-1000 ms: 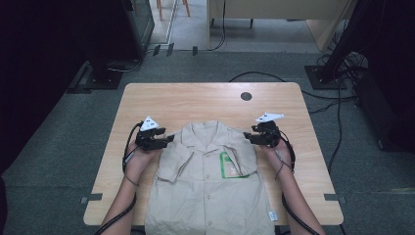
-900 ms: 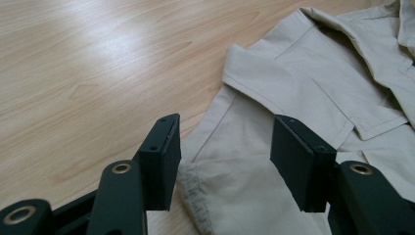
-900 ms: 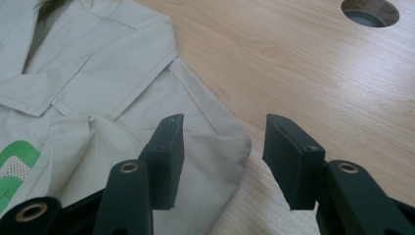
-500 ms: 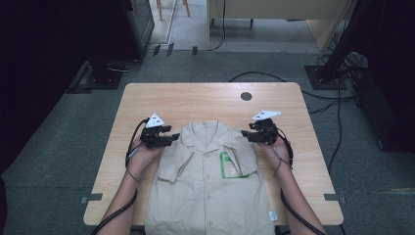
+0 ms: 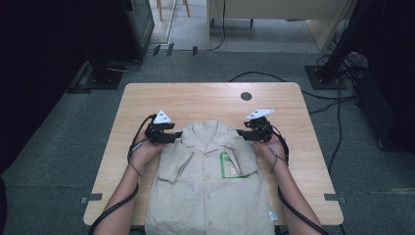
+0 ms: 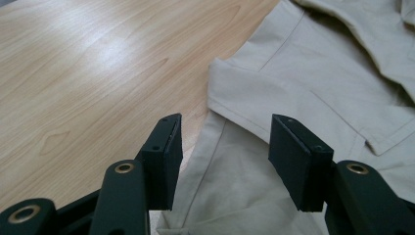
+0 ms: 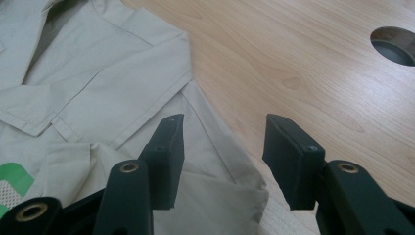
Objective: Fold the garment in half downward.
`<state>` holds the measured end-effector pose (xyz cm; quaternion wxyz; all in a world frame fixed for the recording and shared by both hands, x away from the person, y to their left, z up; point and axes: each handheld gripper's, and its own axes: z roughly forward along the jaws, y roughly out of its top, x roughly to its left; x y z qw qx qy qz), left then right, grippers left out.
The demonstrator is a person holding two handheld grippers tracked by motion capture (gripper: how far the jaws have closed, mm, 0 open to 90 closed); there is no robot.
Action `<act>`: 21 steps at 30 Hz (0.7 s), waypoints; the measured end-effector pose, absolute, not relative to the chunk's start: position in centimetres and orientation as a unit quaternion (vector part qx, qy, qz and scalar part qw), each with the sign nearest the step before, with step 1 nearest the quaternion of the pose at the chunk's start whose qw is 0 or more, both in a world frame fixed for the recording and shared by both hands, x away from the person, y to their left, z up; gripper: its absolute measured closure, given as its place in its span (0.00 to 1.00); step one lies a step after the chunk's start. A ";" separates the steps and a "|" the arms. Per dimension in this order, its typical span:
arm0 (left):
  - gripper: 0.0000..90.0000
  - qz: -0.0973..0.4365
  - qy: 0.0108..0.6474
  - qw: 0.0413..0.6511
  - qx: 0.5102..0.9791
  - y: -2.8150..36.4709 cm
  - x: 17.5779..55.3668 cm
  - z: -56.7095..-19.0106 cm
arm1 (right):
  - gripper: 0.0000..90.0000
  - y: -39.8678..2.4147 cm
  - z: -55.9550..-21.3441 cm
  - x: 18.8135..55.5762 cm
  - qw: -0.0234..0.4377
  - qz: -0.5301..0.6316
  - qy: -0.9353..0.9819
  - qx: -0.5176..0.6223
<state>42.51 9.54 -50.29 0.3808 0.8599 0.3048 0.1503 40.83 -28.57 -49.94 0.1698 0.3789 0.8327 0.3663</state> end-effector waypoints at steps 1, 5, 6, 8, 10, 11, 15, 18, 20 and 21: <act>0.52 0.151 0.307 0.377 0.861 9.6 42.6 -50.4 | 0.55 -28.5 -50.0 40.9 0.169 0.366 0.834 0.377; 0.53 0.148 0.309 0.372 0.863 9.7 42.8 -50.6 | 0.55 -28.3 -50.1 41.2 0.168 0.362 0.837 0.374; 0.55 0.147 0.309 0.371 0.863 9.8 42.9 -50.7 | 0.55 -28.2 -50.2 41.2 0.168 0.361 0.839 0.371; 0.55 0.145 0.309 0.371 0.863 9.9 43.0 -50.7 | 0.55 -28.0 -50.3 41.5 0.169 0.353 0.843 0.368; 0.55 0.145 0.307 0.360 0.869 9.9 43.2 -51.0 | 0.55 -27.9 -50.4 41.7 0.168 0.352 0.845 0.365; 0.55 0.144 0.307 0.356 0.871 9.9 43.3 -51.1 | 0.55 -27.8 -50.4 41.8 0.167 0.350 0.846 0.365; 0.57 0.137 0.307 0.349 0.875 9.8 43.5 -51.5 | 0.55 -27.2 -50.6 42.2 0.167 0.341 0.852 0.359; 0.59 0.126 0.307 0.358 0.873 9.7 43.5 -51.7 | 0.55 -26.8 -50.9 42.6 0.167 0.334 0.859 0.351; 0.62 0.120 0.302 0.358 0.876 9.6 43.6 -51.6 | 0.55 -26.4 -50.9 42.7 0.161 0.330 0.864 0.345; 0.64 0.120 0.302 0.358 0.876 9.6 43.6 -51.6 | 0.55 -26.4 -50.9 42.7 0.161 0.330 0.864 0.345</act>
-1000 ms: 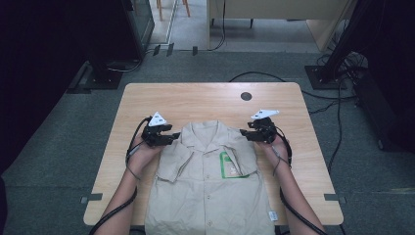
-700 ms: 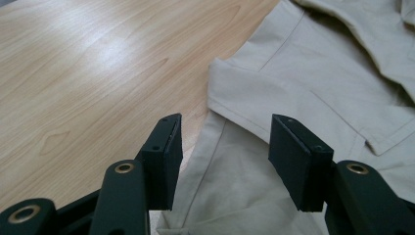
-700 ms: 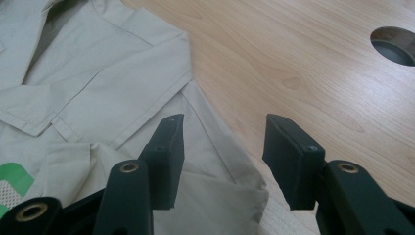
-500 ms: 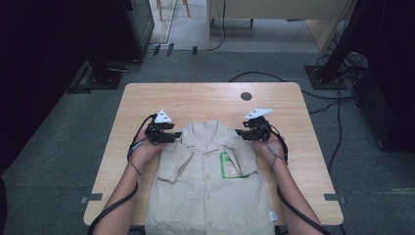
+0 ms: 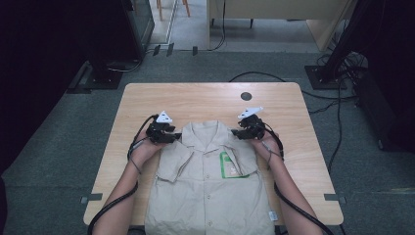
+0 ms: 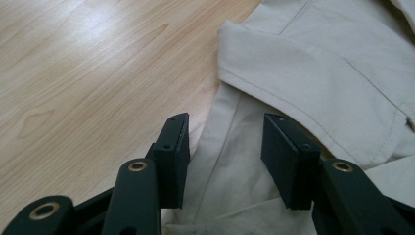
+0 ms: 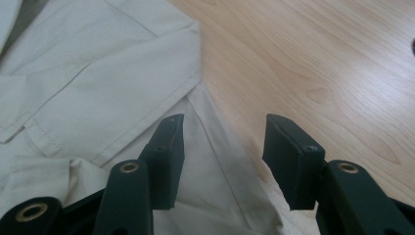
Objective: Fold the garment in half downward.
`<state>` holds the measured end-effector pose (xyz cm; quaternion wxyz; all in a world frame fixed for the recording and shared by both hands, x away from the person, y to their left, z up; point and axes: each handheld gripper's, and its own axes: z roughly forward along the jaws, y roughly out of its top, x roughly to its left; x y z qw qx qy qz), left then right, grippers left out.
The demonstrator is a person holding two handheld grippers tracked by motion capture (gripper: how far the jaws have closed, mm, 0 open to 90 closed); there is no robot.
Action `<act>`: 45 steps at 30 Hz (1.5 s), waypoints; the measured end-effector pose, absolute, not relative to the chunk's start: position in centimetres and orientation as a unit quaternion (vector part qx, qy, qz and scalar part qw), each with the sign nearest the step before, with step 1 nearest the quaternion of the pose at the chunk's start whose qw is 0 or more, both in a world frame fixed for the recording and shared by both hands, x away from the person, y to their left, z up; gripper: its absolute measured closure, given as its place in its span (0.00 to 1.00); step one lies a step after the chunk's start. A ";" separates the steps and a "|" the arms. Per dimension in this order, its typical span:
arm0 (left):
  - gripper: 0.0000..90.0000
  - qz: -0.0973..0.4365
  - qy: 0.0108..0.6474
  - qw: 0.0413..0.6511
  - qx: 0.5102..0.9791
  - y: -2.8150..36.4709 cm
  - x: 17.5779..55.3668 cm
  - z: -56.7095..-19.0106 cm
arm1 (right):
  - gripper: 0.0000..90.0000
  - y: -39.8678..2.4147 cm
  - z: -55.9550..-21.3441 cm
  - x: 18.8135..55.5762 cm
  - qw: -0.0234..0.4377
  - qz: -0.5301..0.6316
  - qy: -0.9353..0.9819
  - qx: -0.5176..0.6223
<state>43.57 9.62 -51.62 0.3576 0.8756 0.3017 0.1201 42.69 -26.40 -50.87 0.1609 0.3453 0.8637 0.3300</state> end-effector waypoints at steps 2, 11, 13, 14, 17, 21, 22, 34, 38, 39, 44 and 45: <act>0.64 0.120 0.304 0.355 0.876 9.5 43.6 -51.6 | 0.55 -26.0 -51.0 42.9 0.162 0.320 0.871 0.336; 0.98 0.102 0.303 0.348 0.881 8.9 43.0 -51.3 | 0.83 -26.0 -51.3 42.8 0.125 0.333 0.874 0.331; 0.99 0.105 0.302 0.344 0.883 8.8 42.9 -51.2 | 0.95 -25.7 -51.1 42.8 0.117 0.326 0.880 0.324; 0.99 0.107 0.301 0.342 0.884 8.7 42.9 -51.2 | 0.98 -25.4 -51.0 42.7 0.118 0.321 0.883 0.322; 0.99 0.101 0.307 0.339 0.884 8.5 42.9 -51.1 | 0.99 -25.0 -50.8 42.7 0.119 0.306 0.886 0.329; 1.00 0.095 0.317 0.353 0.875 8.8 43.0 -51.3 | 0.99 -25.1 -50.7 42.6 0.121 0.305 0.882 0.339; 1.00 0.098 0.316 0.354 0.875 8.9 43.0 -51.3 | 0.99 -25.3 -50.7 42.6 0.123 0.310 0.879 0.341; 1.00 0.128 0.312 0.400 0.852 9.0 42.9 -50.1 | 0.99 -26.6 -49.3 41.9 0.150 0.360 0.849 0.356; 1.00 0.140 0.312 0.411 0.845 9.0 42.9 -49.5 | 0.99 -26.7 -48.7 41.4 0.181 0.373 0.839 0.353; 1.00 0.143 0.311 0.414 0.843 9.0 42.9 -49.4 | 0.99 -26.7 -48.5 41.3 0.183 0.374 0.837 0.354; 1.00 0.148 0.312 0.434 0.832 9.5 43.0 -47.9 | 0.99 -26.7 -47.2 41.1 0.202 0.377 0.835 0.347; 1.00 0.151 0.311 0.435 0.832 9.6 43.1 -47.5 | 0.99 -26.7 -46.9 41.0 0.205 0.379 0.833 0.347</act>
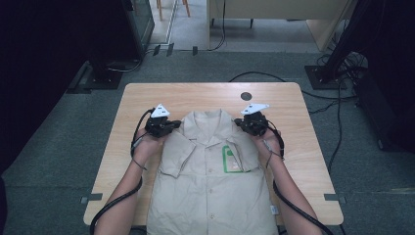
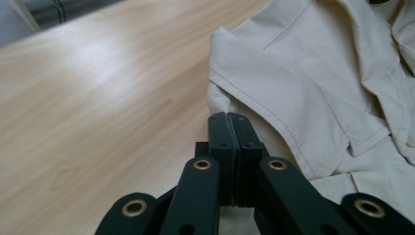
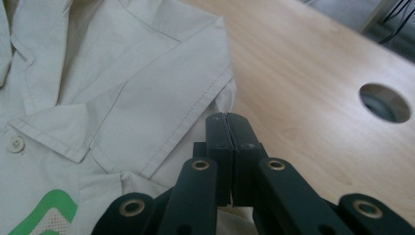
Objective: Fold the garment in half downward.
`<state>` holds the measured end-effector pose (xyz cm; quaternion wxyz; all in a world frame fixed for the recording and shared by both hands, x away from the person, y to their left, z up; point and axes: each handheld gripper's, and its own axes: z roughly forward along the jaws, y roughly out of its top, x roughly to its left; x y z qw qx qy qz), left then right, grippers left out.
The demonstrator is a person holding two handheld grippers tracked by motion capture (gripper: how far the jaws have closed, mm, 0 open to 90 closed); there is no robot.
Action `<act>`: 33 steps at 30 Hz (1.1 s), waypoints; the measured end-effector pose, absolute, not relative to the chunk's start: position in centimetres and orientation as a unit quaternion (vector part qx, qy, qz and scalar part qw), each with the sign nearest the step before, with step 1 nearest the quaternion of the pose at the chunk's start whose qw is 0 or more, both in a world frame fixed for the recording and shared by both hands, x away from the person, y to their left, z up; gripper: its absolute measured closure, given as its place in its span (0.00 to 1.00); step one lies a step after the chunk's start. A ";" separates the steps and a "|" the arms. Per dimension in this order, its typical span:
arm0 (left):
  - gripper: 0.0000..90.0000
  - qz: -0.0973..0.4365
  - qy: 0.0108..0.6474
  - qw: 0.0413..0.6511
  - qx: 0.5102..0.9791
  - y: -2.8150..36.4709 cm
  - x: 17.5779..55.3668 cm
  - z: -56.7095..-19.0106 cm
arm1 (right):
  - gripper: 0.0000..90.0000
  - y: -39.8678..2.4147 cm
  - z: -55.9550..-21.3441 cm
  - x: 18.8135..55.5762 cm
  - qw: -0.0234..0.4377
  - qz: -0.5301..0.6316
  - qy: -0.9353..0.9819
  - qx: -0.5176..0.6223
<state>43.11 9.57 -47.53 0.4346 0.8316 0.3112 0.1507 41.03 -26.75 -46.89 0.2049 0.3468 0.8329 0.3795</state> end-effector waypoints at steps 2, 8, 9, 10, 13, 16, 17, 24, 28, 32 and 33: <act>1.00 0.159 0.310 0.439 0.828 9.6 43.2 -46.7 | 0.99 -26.8 -45.8 40.9 0.211 0.387 0.829 0.344; 1.00 0.173 0.306 0.448 0.822 9.3 43.4 -45.4 | 0.99 -26.8 -44.1 40.9 0.229 0.385 0.826 0.341; 1.00 0.173 0.307 0.448 0.822 9.3 43.4 -45.3 | 0.99 -26.9 -43.9 41.0 0.228 0.387 0.825 0.343; 1.00 0.174 0.307 0.448 0.822 9.3 43.5 -45.1 | 0.99 -26.9 -43.8 41.0 0.229 0.388 0.824 0.343; 1.00 0.181 0.308 0.450 0.818 9.2 43.6 -44.6 | 0.99 -26.9 -43.3 41.2 0.234 0.389 0.822 0.343; 1.00 0.185 0.307 0.448 0.819 9.1 43.9 -44.2 | 0.99 -26.9 -42.7 41.3 0.234 0.391 0.820 0.346; 1.00 0.187 0.307 0.448 0.818 9.1 44.0 -43.9 | 0.99 -26.9 -42.5 41.4 0.235 0.390 0.820 0.347; 1.00 0.220 0.294 0.478 0.798 9.2 43.9 -39.9 | 0.99 -27.2 -38.7 41.1 0.265 0.402 0.810 0.336; 1.00 0.243 0.279 0.496 0.785 9.3 43.1 -37.6 | 0.99 -27.1 -35.7 40.0 0.298 0.411 0.801 0.316; 1.00 0.244 0.283 0.504 0.779 9.3 42.7 -38.3 | 0.99 -27.0 -34.7 39.2 0.314 0.424 0.789 0.316; 1.00 0.236 0.287 0.502 0.781 9.3 42.7 -39.1 | 0.99 -26.9 -34.9 39.2 0.315 0.419 0.791 0.315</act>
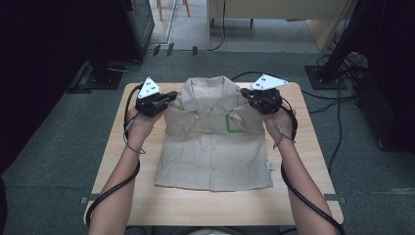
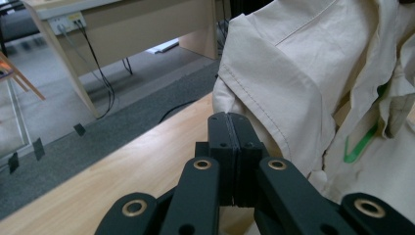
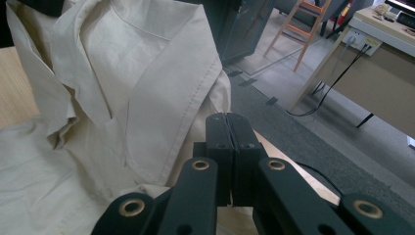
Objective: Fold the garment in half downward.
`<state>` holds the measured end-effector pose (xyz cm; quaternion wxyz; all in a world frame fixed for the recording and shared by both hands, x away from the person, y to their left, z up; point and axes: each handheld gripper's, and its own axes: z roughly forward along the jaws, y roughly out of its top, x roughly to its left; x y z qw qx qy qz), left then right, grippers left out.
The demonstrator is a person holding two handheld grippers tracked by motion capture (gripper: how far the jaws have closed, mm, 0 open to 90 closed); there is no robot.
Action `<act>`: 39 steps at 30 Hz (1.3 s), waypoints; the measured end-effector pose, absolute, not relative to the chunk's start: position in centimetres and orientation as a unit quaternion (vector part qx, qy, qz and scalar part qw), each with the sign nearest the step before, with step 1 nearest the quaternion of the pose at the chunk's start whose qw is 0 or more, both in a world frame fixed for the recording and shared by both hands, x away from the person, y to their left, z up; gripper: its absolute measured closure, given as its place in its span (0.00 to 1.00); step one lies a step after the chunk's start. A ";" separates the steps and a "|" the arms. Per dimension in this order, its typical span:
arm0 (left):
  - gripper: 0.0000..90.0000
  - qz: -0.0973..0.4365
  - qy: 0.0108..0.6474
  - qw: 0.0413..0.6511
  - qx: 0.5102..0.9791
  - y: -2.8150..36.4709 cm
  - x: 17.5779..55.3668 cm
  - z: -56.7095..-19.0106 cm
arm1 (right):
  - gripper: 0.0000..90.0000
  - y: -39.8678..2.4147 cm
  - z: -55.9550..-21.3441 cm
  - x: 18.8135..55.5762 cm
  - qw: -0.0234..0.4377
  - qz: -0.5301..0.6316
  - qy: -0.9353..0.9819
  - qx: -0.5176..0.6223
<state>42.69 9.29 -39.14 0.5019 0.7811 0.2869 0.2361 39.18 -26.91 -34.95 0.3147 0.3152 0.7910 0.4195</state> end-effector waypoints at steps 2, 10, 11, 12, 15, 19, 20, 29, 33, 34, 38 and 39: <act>1.00 0.228 0.291 0.500 0.783 9.3 42.6 -40.4 | 0.99 -26.8 -36.2 39.3 0.309 0.405 0.800 0.317; 1.00 0.217 0.287 0.511 0.781 9.2 41.6 -41.2 | 0.99 -27.5 -37.7 38.7 0.303 0.403 0.803 0.320; 1.00 0.219 0.286 0.511 0.781 9.2 41.4 -41.0 | 0.99 -27.5 -37.6 38.5 0.305 0.402 0.802 0.318; 1.00 0.220 0.284 0.510 0.781 9.2 41.1 -40.9 | 0.99 -27.5 -37.6 38.3 0.307 0.401 0.803 0.316; 1.00 0.224 0.280 0.509 0.783 9.2 40.3 -40.8 | 0.99 -27.5 -37.5 37.7 0.310 0.401 0.802 0.315; 0.99 0.218 0.283 0.514 0.780 9.3 39.6 -41.2 | 0.99 -27.5 -37.7 36.8 0.311 0.402 0.803 0.311; 0.99 0.215 0.284 0.513 0.781 9.3 39.6 -41.4 | 0.99 -27.5 -37.8 36.7 0.310 0.403 0.803 0.310; 0.99 0.207 0.290 0.502 0.788 9.3 38.5 -41.8 | 0.99 -27.5 -38.2 36.0 0.305 0.407 0.802 0.314; 0.99 0.211 0.288 0.507 0.785 9.3 37.3 -41.9 | 0.99 -27.4 -38.4 35.1 0.312 0.406 0.799 0.315; 0.99 0.213 0.286 0.506 0.785 9.3 37.0 -41.9 | 0.99 -27.3 -38.4 34.8 0.314 0.404 0.799 0.315; 0.99 0.215 0.282 0.503 0.788 9.3 36.0 -42.0 | 0.99 -27.1 -38.7 33.8 0.323 0.396 0.803 0.307; 0.99 0.216 0.280 0.504 0.788 9.3 35.7 -42.1 | 0.99 -27.1 -38.7 33.6 0.324 0.394 0.804 0.306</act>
